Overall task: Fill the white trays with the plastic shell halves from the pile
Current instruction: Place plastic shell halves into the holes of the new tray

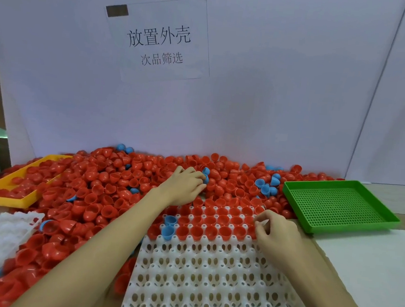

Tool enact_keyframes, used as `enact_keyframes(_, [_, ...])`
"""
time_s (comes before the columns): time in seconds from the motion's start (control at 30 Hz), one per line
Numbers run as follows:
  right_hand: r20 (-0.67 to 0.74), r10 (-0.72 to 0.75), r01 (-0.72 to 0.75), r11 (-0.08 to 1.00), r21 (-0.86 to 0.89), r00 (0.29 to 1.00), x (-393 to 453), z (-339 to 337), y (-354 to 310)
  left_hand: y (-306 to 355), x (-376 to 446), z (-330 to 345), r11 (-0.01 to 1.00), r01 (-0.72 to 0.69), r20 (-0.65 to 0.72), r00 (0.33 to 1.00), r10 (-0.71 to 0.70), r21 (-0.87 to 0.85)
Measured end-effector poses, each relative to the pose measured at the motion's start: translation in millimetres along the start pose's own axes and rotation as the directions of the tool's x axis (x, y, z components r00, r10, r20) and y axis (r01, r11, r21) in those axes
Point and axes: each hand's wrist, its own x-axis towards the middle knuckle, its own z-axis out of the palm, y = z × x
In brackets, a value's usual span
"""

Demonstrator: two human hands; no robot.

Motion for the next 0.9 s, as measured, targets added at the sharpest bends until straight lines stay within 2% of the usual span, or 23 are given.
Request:
enact_keyframes(0.13, [-0.009, -0.006, 0.006, 1.000, 0.004, 1.000, -1.0, 1.2, 0.4, 7.0, 3.9, 3.1, 0.966, 0.064, -0.005, 0.998, -0.067, -0.250])
enact_keyframes(0.23, [-0.003, -0.010, 0.010, 1.000, 0.006, 1.000, -0.6, 1.1, 1.6, 15.4, -3.0, 1.1, 0.922, 0.058, -0.117, 0.987, -0.110, -0.383])
enact_keyframes(0.33, [-0.001, -0.007, 0.007, 1.000, 0.004, 1.000, 0.4, -0.1, 1.7, 33.0, -25.6, -5.9, 0.775, -0.038, -0.260, 0.951, -0.165, -0.630])
enact_keyframes(0.4, [0.004, -0.004, 0.004, 1.000, 0.014, 1.000, 0.0, -2.3, 1.0, 49.7, -50.5, -11.5, 0.677, -0.133, -0.344, 0.920, -0.187, -0.724])
enact_keyframes(0.5, [0.007, -0.009, 0.009, 0.999, 0.031, 1.000, -0.3, -6.4, -1.5, 72.6, -93.3, -15.0, 0.634, -0.210, -0.437, 0.871, -0.225, -0.744])
enact_keyframes(0.63, [-0.013, -0.082, 0.082, 0.997, 0.008, 0.997, -5.0, -12.1, -10.1, 92.2, -141.9, -13.8, 0.570, -0.231, -0.440, 0.859, -0.260, -0.789])
enact_keyframes(0.7, [0.045, -0.133, 0.126, 0.983, 0.136, 0.990, -8.8, -16.8, -16.2, 94.0, -154.0, -12.6, 0.575, -0.230, -0.449, 0.850, -0.274, -0.785])
enact_keyframes(0.8, [0.204, -0.230, 0.138, 0.912, 0.387, 0.951, -16.4, -18.7, -26.2, 91.8, -160.2, -13.4, 0.558, -0.241, -0.462, 0.836, -0.297, -0.794])
enact_keyframes(0.9, [0.326, -0.285, 0.110, 0.878, 0.465, 0.901, -22.6, -12.1, -32.9, 92.0, -161.6, -14.4, 0.503, -0.234, -0.429, 0.846, -0.315, -0.832])
